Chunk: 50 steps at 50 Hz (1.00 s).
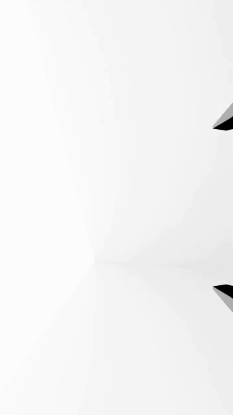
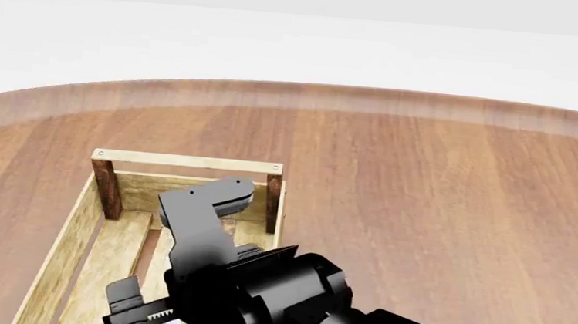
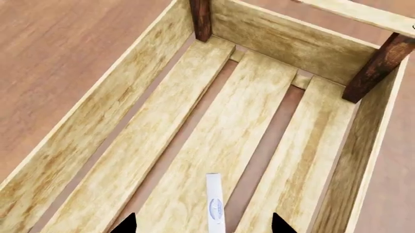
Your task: Pick up the cream cheese and put it in the tray.
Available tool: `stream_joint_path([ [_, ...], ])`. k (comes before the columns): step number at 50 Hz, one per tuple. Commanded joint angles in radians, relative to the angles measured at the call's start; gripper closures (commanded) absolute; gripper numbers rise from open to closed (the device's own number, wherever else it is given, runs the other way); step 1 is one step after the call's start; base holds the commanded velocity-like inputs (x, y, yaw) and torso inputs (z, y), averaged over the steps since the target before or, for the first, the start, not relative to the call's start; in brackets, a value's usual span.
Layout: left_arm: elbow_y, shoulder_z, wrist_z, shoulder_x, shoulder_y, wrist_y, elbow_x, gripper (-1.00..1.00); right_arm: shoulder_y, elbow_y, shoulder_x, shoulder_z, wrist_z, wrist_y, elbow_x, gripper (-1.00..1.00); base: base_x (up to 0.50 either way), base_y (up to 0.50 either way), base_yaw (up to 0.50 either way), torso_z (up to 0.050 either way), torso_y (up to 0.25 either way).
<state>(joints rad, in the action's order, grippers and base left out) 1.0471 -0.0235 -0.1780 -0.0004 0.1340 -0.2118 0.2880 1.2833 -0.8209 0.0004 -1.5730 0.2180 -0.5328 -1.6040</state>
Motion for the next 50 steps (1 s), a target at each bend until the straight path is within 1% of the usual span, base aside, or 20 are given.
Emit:
stream_joint_path([
  [1, 0.0, 0.006, 0.0, 0.0, 0.001, -0.001, 0.004, -1.0, 0.041, 0.055, 0.0, 0.002, 0.019, 0.06, 0.02, -1.0, 0.0, 0.0, 0.0, 0.01, 0.0],
  [7, 0.0, 0.006, 0.001, 0.0, 0.002, -0.001, 0.007, -1.0, 0.078, 0.092, 0.003, 0.016, 0.037, 0.086, 0.009, -1.0, 0.0, 0.0, 0.0, 0.0, 0.0],
  [11, 0.0, 0.006, 0.001, 0.0, 0.002, 0.0, 0.008, -1.0, 0.102, 0.238, 0.065, 0.042, 0.126, 0.129, 0.019, -1.0, 0.0, 0.0, 0.0, 0.0, 0.0],
  [19, 0.0, 0.004, -0.001, 0.0, 0.006, 0.005, 0.007, -1.0, 0.123, 0.37, 0.138, 0.099, 0.272, 0.205, 0.025, -1.0, 0.0, 0.0, 0.0, 0.0, 0.0],
  [25, 0.0, 0.008, 0.0, 0.0, 0.002, 0.0, 0.011, -1.0, 0.139, 0.479, 0.205, 0.141, 0.415, 0.263, 0.042, -1.0, 0.0, 0.0, 0.0, 0.0, 0.0],
  [30, 0.0, 0.011, 0.001, 0.0, 0.001, -0.003, 0.014, -1.0, 0.15, 0.572, 0.26, 0.181, 0.507, 0.307, 0.047, -1.0, 0.0, 0.0, 0.0, 0.0, 0.0],
  [37, 0.0, 0.012, 0.0, 0.0, 0.001, -0.002, 0.016, -1.0, 0.171, 0.69, 0.331, 0.23, 0.672, 0.389, 0.107, -1.0, 0.0, 0.0, 0.0, 0.0, 0.0],
  [39, 0.0, 0.012, -0.001, 0.0, 0.001, -0.002, 0.017, -1.0, 0.179, 0.74, 0.358, 0.241, 0.751, 0.422, 0.154, -1.0, 0.0, 0.0, 0.0, 0.0, 0.0],
  [42, 0.0, 0.014, -0.001, 0.0, 0.0, -0.003, 0.018, -1.0, 0.204, 0.881, 0.423, 0.272, 0.879, 0.464, 0.215, -1.0, 0.0, 0.0, 0.0, 0.0, 0.0],
  [44, 0.0, 0.014, 0.0, 0.0, -0.001, -0.005, 0.018, -1.0, 0.22, 0.921, 0.439, 0.276, 0.895, 0.46, 0.224, -1.0, 0.0, 0.0, 0.0, 0.0, 0.0],
  [48, 0.0, 0.012, -0.001, 0.0, 0.002, 0.0, 0.017, -1.0, 0.264, 1.05, 0.496, 0.299, 0.996, 0.458, 0.263, -1.0, 0.0, 0.0, 0.0, 0.0, 0.0],
  [50, 0.0, 0.012, -0.001, 0.0, 0.001, -0.001, 0.017, -1.0, 0.275, 1.089, 0.515, 0.312, 1.013, 0.462, 0.262, -1.0, 0.0, 0.0, 0.0, 0.0, 0.0],
])
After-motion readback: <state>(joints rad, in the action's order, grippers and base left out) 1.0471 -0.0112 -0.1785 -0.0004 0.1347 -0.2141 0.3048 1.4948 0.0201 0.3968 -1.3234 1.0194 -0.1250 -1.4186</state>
